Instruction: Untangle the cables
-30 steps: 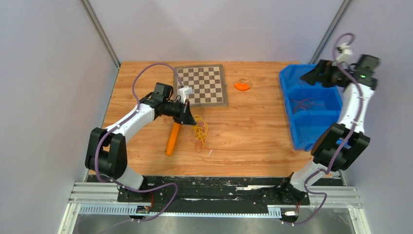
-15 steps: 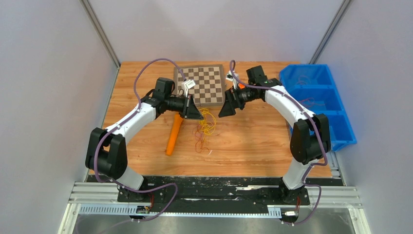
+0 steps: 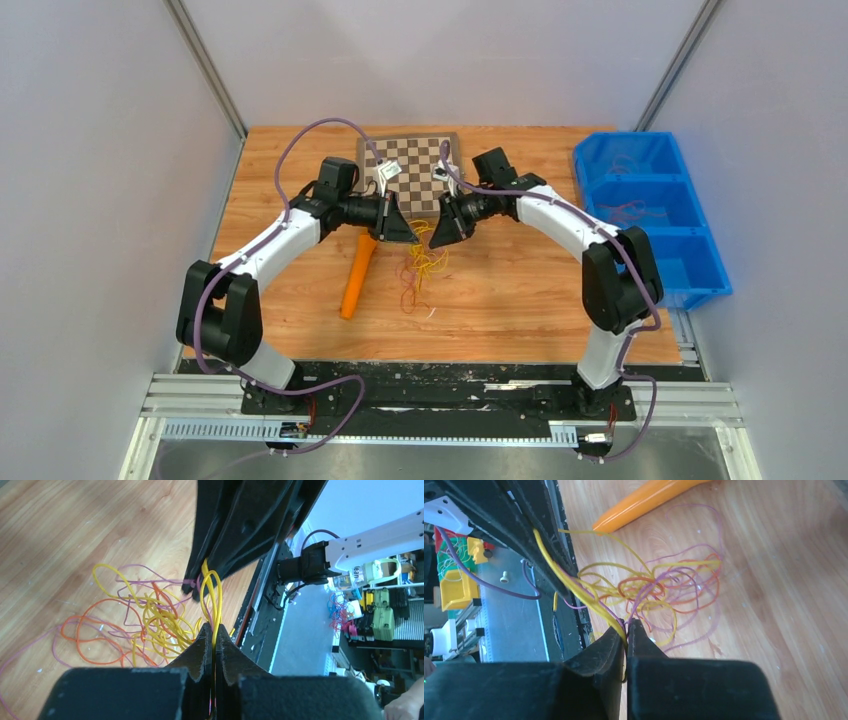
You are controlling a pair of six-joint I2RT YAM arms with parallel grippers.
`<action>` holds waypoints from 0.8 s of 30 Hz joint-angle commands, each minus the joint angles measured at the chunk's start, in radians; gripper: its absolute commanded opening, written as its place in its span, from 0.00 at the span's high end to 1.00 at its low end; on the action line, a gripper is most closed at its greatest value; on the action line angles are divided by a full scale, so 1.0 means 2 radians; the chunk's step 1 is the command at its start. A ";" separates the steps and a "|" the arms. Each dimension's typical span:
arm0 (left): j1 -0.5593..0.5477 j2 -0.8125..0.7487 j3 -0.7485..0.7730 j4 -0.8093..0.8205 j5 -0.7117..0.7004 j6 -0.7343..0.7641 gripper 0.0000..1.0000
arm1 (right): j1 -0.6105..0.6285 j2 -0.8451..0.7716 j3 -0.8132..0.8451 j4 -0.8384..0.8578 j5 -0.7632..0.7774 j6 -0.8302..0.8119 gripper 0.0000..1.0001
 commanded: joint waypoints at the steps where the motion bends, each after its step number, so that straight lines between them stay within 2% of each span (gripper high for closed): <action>1: 0.008 -0.018 -0.005 -0.021 -0.013 0.029 1.00 | -0.044 -0.064 -0.008 0.020 0.018 0.006 0.97; 2: 0.013 -0.021 -0.013 -0.031 -0.021 0.038 1.00 | -0.053 -0.077 -0.010 0.018 0.018 0.005 1.00; 6: 0.019 -0.023 -0.028 -0.052 -0.038 0.060 1.00 | -0.072 -0.126 -0.019 0.006 0.018 -0.006 1.00; 11: 0.019 -0.020 -0.037 -0.040 -0.041 0.047 1.00 | -0.081 -0.154 -0.025 -0.017 0.019 -0.024 1.00; 19: 0.031 -0.019 -0.054 -0.088 -0.066 0.096 0.99 | -0.206 -0.165 0.037 -0.076 -0.004 -0.059 1.00; 24: 0.033 -0.017 -0.060 -0.084 -0.061 0.096 1.00 | -0.215 -0.176 0.004 -0.093 -0.032 -0.072 1.00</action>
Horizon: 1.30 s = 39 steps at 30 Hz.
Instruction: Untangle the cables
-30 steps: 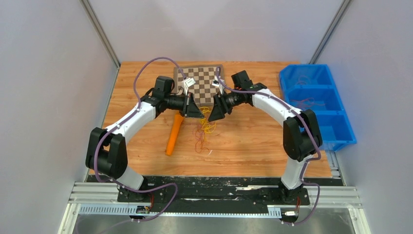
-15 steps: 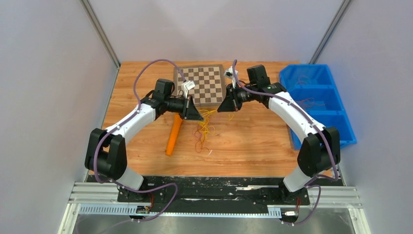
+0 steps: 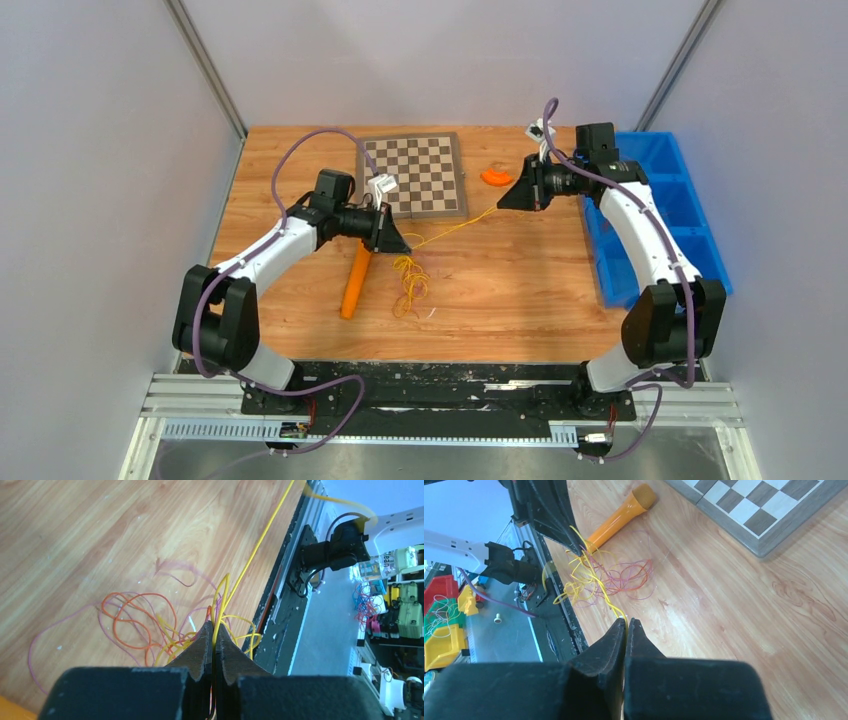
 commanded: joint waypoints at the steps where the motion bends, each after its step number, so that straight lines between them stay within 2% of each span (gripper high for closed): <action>1: 0.019 0.000 -0.015 -0.070 -0.037 0.026 1.00 | -0.020 -0.035 -0.006 -0.002 -0.006 -0.035 1.00; 4: 0.019 0.003 -0.006 -0.081 -0.046 0.036 1.00 | -0.025 -0.040 -0.006 -0.006 0.015 -0.046 1.00; 6: 0.020 0.003 -0.005 -0.095 -0.056 0.051 1.00 | -0.044 -0.046 0.025 -0.006 0.039 -0.058 1.00; 12: 0.032 0.014 -0.016 -0.115 -0.094 0.069 0.98 | -0.203 -0.003 0.227 -0.002 0.033 -0.038 1.00; 16: 0.033 0.036 -0.012 -0.115 -0.119 0.069 0.96 | -0.277 0.027 0.334 0.015 0.041 -0.008 1.00; 21: 0.033 0.053 0.002 -0.125 -0.122 0.069 0.93 | -0.350 0.033 0.372 0.059 0.029 0.039 1.00; 24: 0.033 0.045 0.009 -0.124 -0.098 0.079 0.97 | -0.368 0.026 0.347 0.048 -0.038 0.046 1.00; 25: 0.032 0.042 0.010 -0.122 -0.088 0.079 0.98 | -0.362 0.020 0.322 0.036 -0.072 0.047 0.99; 26: 0.032 0.035 0.014 -0.120 -0.068 0.077 0.99 | -0.348 0.011 0.288 0.020 -0.098 0.045 0.91; 29: 0.026 0.019 0.020 -0.112 -0.040 0.073 0.99 | -0.265 -0.034 0.162 -0.019 -0.104 -0.014 0.44; 30: 0.021 0.008 0.022 -0.108 -0.028 0.073 0.99 | -0.228 -0.052 0.121 -0.018 -0.087 -0.030 0.31; 31: 0.015 0.003 0.024 -0.107 -0.022 0.073 0.99 | -0.187 -0.067 0.082 -0.013 -0.071 -0.043 0.22; 33: 0.005 -0.012 0.025 -0.097 -0.003 0.063 0.99 | -0.108 -0.085 0.028 0.000 -0.043 -0.054 0.13; 36: 0.000 -0.036 0.018 -0.051 0.041 0.020 0.98 | -0.015 -0.087 -0.027 0.030 -0.029 -0.043 0.10; 39: -0.003 -0.049 0.014 -0.007 0.062 -0.014 0.97 | 0.042 -0.065 -0.063 0.048 -0.020 -0.035 0.08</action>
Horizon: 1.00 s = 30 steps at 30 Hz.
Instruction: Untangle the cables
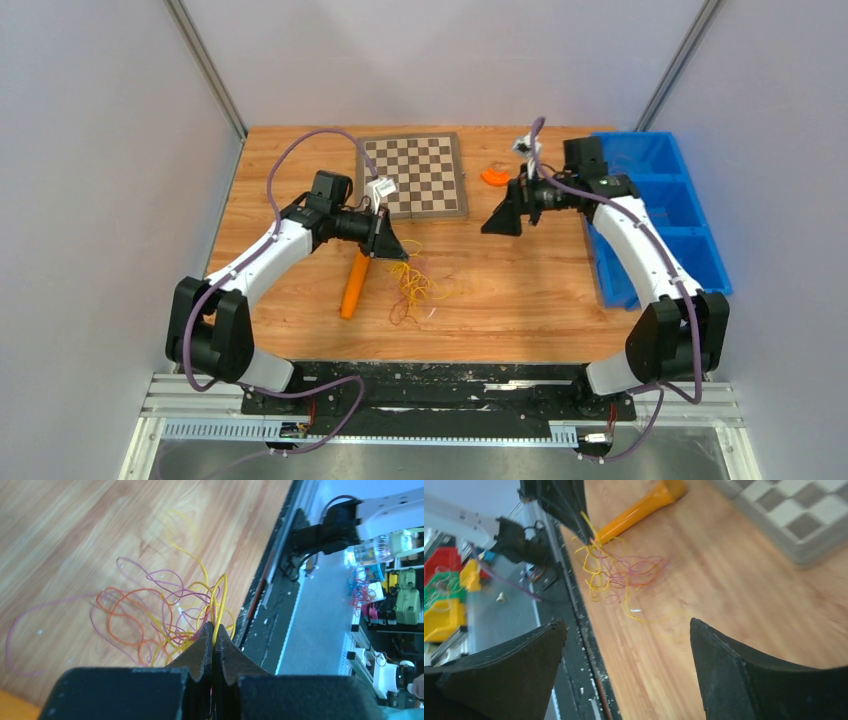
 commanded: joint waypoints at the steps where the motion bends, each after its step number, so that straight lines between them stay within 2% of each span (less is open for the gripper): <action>1: -0.004 -0.037 0.012 0.078 0.070 -0.060 0.97 | 0.065 -0.013 -0.033 0.047 0.012 -0.005 0.07; 10: -0.024 -0.040 0.029 0.075 0.084 -0.061 0.98 | 0.156 0.014 -0.031 0.136 0.009 0.058 0.06; 15: -0.030 -0.038 0.031 0.075 0.084 -0.063 0.97 | 0.203 0.023 -0.024 0.174 0.024 0.091 0.13; 19: -0.032 -0.036 0.036 0.076 0.086 -0.067 0.97 | 0.229 0.042 -0.022 0.195 0.060 0.096 0.22; 22: -0.033 -0.038 0.036 0.076 0.088 -0.069 0.98 | 0.236 0.060 -0.018 0.211 0.075 0.102 0.34; 25: -0.034 -0.040 0.036 0.070 0.090 -0.065 0.98 | 0.238 0.071 -0.012 0.221 0.085 0.110 0.52; 26: -0.034 -0.040 0.035 0.069 0.090 -0.064 0.98 | 0.238 0.073 -0.009 0.222 0.086 0.111 0.61; 28: -0.034 -0.041 0.032 0.067 0.088 -0.063 0.97 | 0.239 0.073 -0.005 0.222 0.092 0.111 0.88; 29: -0.034 -0.041 0.029 0.067 0.087 -0.062 0.98 | 0.238 0.069 -0.005 0.222 0.096 0.111 0.98; 30: -0.034 -0.042 0.028 0.067 0.086 -0.062 0.98 | 0.238 0.064 -0.006 0.223 0.099 0.111 1.00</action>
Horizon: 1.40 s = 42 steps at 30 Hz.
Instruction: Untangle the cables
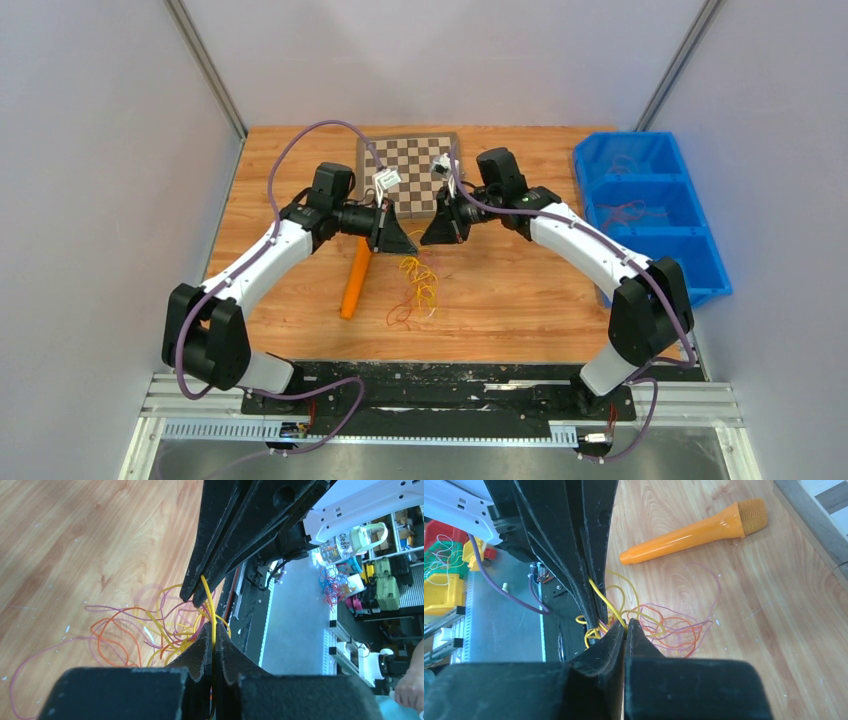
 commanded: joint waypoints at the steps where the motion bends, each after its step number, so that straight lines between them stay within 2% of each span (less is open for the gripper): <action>1: -0.006 -0.013 0.008 0.007 0.023 -0.001 0.97 | 0.000 -0.015 0.024 0.040 0.033 0.005 1.00; 5: -0.006 -0.012 -0.001 -0.003 0.003 0.003 0.93 | -0.008 -0.049 0.024 0.043 0.077 0.005 1.00; 10: -0.006 -0.003 -0.018 -0.018 -0.025 0.005 0.80 | -0.049 -0.081 0.048 0.043 0.136 0.034 1.00; 16: -0.006 0.000 -0.034 -0.017 -0.042 -0.005 0.77 | -0.116 -0.080 0.120 0.022 0.189 0.046 1.00; 19: -0.006 0.001 -0.039 -0.028 -0.053 0.006 0.78 | -0.164 -0.077 0.171 0.014 0.197 0.053 1.00; 29: -0.003 0.019 -0.062 -0.065 -0.099 0.063 1.00 | -0.335 -0.085 0.317 0.055 0.131 0.125 1.00; 33: 0.001 0.002 -0.054 -0.062 -0.085 0.078 0.96 | -0.351 -0.075 0.359 0.055 0.080 0.154 1.00; 35: 0.002 -0.021 -0.042 -0.051 -0.078 0.079 0.86 | -0.351 -0.074 0.362 0.055 0.041 0.169 1.00; 36: 0.001 -0.029 -0.029 -0.043 -0.076 0.078 0.75 | -0.351 -0.074 0.361 0.057 0.021 0.182 1.00; 37: 0.001 -0.044 -0.022 -0.039 -0.075 0.077 0.68 | -0.350 -0.075 0.358 0.061 0.002 0.193 1.00; 38: 0.002 -0.051 -0.005 -0.031 -0.076 0.074 0.49 | -0.349 -0.076 0.352 0.067 -0.018 0.203 1.00; 39: 0.001 -0.063 0.004 -0.027 -0.084 0.070 0.39 | -0.347 -0.077 0.347 0.071 -0.034 0.211 1.00; 40: 0.001 -0.075 0.021 -0.013 -0.088 0.061 0.21 | -0.346 -0.081 0.341 0.074 -0.049 0.217 1.00; 42: 0.001 -0.087 0.042 0.023 -0.099 0.041 0.03 | -0.338 -0.090 0.327 0.081 -0.074 0.224 1.00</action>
